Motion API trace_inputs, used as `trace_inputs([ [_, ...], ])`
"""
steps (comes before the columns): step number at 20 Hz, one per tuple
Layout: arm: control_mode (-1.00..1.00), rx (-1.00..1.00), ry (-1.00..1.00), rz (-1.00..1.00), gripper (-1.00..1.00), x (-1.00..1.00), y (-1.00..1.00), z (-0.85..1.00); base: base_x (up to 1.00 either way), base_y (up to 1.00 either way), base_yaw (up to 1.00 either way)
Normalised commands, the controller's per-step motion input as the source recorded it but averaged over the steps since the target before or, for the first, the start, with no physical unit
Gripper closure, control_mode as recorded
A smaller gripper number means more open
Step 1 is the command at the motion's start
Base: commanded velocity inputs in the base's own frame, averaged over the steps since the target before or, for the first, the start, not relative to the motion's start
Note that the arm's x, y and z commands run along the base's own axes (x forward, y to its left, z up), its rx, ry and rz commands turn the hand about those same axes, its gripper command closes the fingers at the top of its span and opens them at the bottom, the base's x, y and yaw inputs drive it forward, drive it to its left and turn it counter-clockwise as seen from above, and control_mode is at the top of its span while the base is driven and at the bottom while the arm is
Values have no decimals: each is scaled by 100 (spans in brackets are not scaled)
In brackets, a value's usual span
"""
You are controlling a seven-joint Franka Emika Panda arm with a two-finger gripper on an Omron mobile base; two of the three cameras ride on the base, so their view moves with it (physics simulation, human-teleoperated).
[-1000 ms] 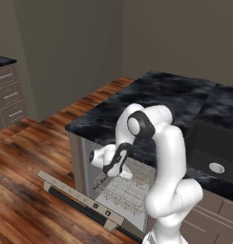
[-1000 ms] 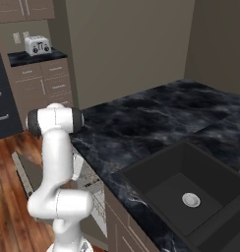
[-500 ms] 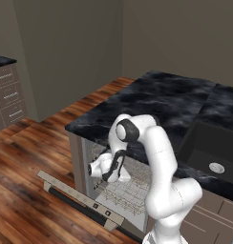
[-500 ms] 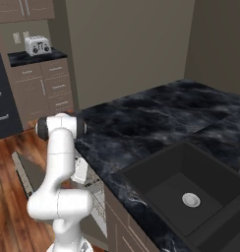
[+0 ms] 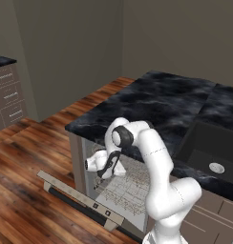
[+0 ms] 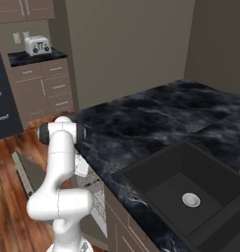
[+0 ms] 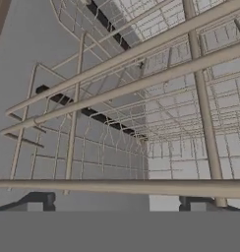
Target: Open the dishwasher door and pull out the top rack.
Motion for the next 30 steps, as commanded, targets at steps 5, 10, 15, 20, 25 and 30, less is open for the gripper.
trace_inputs([
  [5, -100, 7, -1, 1, -100, 63, -11, -55, 0, 0, 0],
  [10, -100, 15, 1, 8, -100, 73, -15, -100, 0, 0, 0],
  [15, -100, 50, 22, 18, -100, 75, -55, -100, 0, 0, 0],
  [20, -100, 86, 49, 29, -100, 16, -51, -82, 0, 0, 0],
  [25, -100, 91, 51, 36, -100, 0, -36, -69, 0, 0, 0],
  [30, -100, 91, 49, 43, -100, -35, -13, -66, 0, 0, 0],
])
